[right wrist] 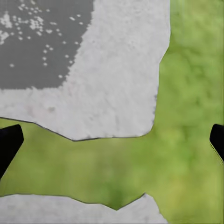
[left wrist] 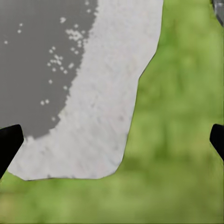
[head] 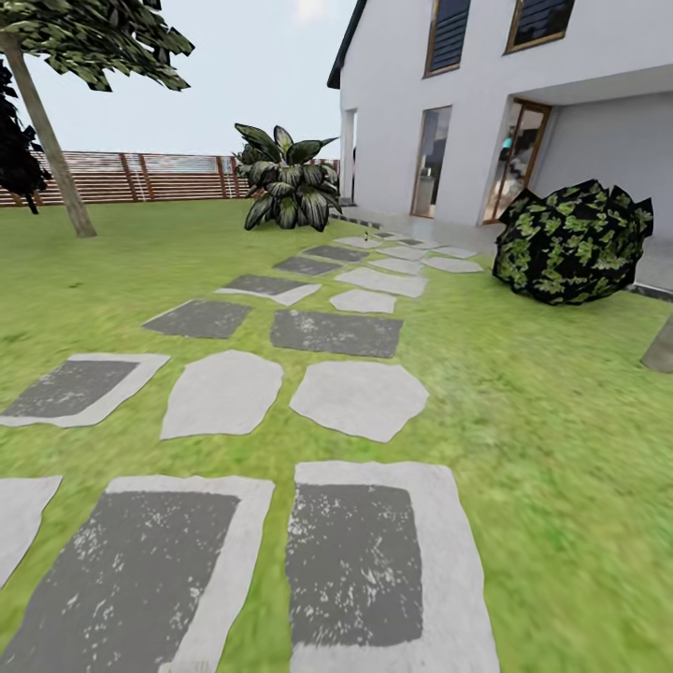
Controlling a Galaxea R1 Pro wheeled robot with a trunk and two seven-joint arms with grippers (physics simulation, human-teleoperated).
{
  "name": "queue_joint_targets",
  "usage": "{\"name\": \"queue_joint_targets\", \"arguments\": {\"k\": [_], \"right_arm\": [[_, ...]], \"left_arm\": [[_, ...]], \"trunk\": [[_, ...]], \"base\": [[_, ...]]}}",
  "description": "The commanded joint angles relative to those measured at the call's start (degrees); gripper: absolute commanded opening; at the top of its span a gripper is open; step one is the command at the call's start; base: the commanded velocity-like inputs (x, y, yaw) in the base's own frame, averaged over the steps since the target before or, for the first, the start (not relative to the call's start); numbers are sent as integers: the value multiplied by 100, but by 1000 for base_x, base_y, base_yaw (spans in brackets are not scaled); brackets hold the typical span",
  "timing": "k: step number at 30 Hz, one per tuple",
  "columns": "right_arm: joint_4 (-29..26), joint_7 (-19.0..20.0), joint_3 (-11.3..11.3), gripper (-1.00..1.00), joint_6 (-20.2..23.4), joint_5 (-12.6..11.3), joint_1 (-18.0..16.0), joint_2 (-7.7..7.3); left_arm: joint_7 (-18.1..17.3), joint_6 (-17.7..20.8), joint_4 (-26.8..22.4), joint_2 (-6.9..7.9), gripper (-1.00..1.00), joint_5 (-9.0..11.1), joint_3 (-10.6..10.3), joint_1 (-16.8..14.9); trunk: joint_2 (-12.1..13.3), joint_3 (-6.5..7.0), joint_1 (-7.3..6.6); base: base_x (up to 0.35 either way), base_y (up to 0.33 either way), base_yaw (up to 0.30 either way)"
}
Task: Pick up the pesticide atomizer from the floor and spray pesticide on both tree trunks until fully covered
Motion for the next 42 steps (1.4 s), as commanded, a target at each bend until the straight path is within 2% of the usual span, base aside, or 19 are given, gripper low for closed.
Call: {"name": "queue_joint_targets", "arguments": {"k": [1,42], "right_arm": [[14,0,0,100,0,0,0,1],[143,0,8,100,-9,0,0,5]], "left_arm": [[0,0,0,0,100,0,0,0],[0,0,0,0,100,0,0,0]], "trunk": [[0,0,0],[0,0,0]], "base": [[340,0,0],[340,0,0]]}}
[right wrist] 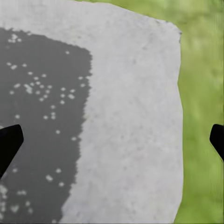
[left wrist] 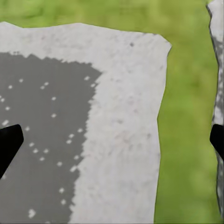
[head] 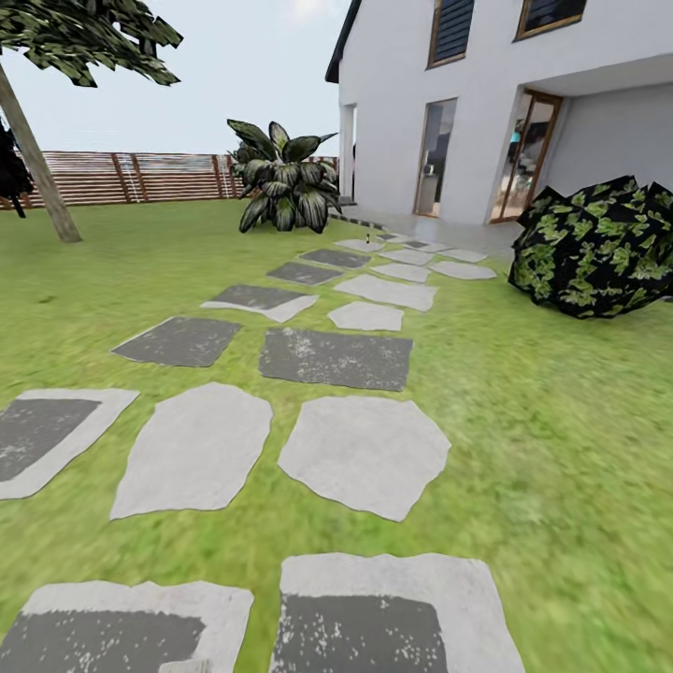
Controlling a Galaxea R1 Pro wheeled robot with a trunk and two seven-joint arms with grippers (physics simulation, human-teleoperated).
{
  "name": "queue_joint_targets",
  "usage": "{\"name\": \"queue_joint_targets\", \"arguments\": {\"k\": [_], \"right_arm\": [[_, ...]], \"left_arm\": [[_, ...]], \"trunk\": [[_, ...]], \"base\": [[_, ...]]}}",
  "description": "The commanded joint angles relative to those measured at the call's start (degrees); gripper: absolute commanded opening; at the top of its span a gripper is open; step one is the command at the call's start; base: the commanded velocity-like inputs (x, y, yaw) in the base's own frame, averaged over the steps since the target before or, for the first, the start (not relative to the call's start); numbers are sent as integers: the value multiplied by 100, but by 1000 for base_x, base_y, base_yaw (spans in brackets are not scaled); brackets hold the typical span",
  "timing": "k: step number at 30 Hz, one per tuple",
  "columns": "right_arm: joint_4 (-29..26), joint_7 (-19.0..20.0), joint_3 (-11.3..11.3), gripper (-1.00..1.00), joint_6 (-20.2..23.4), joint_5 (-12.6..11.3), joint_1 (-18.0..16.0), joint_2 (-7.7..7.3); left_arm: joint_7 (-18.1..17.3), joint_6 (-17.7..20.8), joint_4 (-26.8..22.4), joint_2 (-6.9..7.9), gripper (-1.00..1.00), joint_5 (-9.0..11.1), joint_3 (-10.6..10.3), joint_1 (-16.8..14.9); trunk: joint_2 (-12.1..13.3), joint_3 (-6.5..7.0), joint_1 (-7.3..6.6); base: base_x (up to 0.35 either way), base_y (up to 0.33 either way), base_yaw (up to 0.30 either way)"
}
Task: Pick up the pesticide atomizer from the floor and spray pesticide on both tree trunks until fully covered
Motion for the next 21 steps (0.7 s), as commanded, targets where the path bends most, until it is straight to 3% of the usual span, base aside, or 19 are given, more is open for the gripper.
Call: {"name": "queue_joint_targets", "arguments": {"k": [1,21], "right_arm": [[1,0,0,100,0,0,0,0],[-2,0,1,100,0,0,0,-1]], "left_arm": [[0,0,0,0,100,0,0,0],[0,0,0,0,100,0,0,0]], "trunk": [[0,0,0],[0,0,0]], "base": [[340,0,0],[340,0,0]]}}
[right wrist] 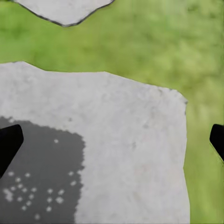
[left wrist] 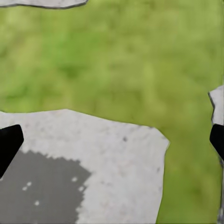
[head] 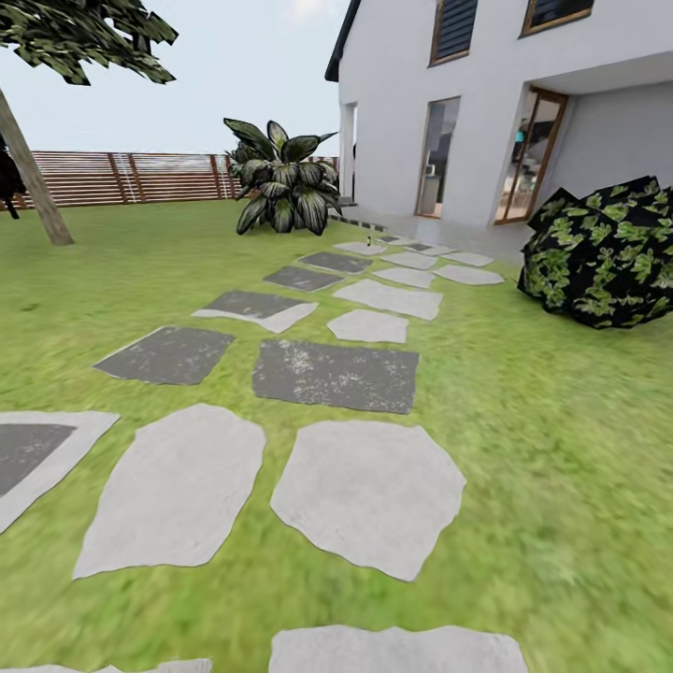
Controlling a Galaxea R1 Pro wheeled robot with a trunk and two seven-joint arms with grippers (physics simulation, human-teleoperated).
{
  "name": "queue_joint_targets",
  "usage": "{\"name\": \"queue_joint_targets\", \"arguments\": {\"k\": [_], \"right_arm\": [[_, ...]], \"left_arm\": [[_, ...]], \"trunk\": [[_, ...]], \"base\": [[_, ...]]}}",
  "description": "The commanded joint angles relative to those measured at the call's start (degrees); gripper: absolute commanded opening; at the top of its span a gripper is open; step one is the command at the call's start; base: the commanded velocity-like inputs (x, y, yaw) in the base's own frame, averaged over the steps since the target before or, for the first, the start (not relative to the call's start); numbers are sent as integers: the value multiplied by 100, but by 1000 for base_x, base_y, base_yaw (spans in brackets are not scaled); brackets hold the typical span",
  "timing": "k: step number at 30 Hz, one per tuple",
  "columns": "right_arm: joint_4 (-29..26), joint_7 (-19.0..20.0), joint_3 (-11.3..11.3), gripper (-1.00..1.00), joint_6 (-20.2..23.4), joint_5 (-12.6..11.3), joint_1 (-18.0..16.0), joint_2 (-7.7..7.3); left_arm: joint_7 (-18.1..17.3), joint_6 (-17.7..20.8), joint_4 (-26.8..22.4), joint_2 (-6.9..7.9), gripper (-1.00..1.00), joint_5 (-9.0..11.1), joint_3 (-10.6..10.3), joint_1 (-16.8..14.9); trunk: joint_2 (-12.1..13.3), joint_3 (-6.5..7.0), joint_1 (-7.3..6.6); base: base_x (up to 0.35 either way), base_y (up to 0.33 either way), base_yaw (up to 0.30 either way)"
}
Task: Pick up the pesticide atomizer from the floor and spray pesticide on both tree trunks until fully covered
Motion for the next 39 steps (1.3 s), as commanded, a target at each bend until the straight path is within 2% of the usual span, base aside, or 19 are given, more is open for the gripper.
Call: {"name": "queue_joint_targets", "arguments": {"k": [1,39], "right_arm": [[2,0,0,100,0,0,0,0],[3,0,0,100,0,0,0,1]], "left_arm": [[0,0,0,0,100,0,0,0],[0,1,0,0,100,0,0,0]], "trunk": [[0,0,0],[0,0,0]], "base": [[340,0,0],[340,0,0]]}}
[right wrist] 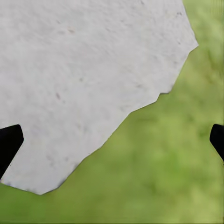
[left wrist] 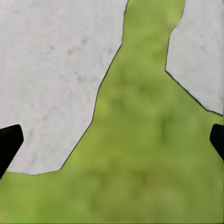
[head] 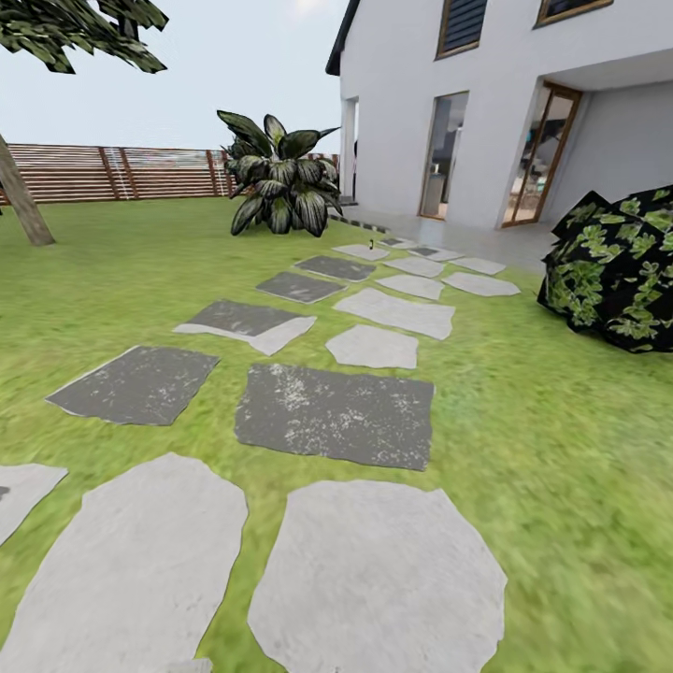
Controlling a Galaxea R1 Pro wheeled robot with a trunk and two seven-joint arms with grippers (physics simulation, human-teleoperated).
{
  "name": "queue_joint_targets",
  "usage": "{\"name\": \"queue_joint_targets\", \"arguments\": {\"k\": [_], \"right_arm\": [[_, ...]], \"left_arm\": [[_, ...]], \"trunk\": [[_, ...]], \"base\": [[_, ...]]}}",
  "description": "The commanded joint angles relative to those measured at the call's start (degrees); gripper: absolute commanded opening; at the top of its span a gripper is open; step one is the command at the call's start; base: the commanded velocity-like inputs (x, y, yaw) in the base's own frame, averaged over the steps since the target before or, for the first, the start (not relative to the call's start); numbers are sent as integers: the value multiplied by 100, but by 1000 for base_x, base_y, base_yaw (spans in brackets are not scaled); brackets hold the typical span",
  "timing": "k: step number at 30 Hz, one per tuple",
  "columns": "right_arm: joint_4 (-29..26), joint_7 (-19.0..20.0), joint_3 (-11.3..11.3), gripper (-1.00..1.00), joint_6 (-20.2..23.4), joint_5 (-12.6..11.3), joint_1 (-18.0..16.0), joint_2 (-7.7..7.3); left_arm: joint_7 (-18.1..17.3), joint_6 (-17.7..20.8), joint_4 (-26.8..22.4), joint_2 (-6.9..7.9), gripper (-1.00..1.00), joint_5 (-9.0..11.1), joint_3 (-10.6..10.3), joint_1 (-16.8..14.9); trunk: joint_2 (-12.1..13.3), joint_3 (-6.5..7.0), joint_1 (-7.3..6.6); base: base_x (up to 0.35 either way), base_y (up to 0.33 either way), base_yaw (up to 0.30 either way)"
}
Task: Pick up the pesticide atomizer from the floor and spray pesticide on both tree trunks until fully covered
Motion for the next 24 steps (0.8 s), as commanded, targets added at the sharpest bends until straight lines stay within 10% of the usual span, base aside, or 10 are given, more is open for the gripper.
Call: {"name": "queue_joint_targets", "arguments": {"k": [1,24], "right_arm": [[0,0,0,100,0,0,-2,0],[-6,0,0,100,0,0,0,0]], "left_arm": [[0,0,0,0,100,0,0,0],[0,-1,0,0,100,0,0,0]], "trunk": [[0,0,0],[0,0,0]], "base": [[340,0,0],[340,0,0]]}}
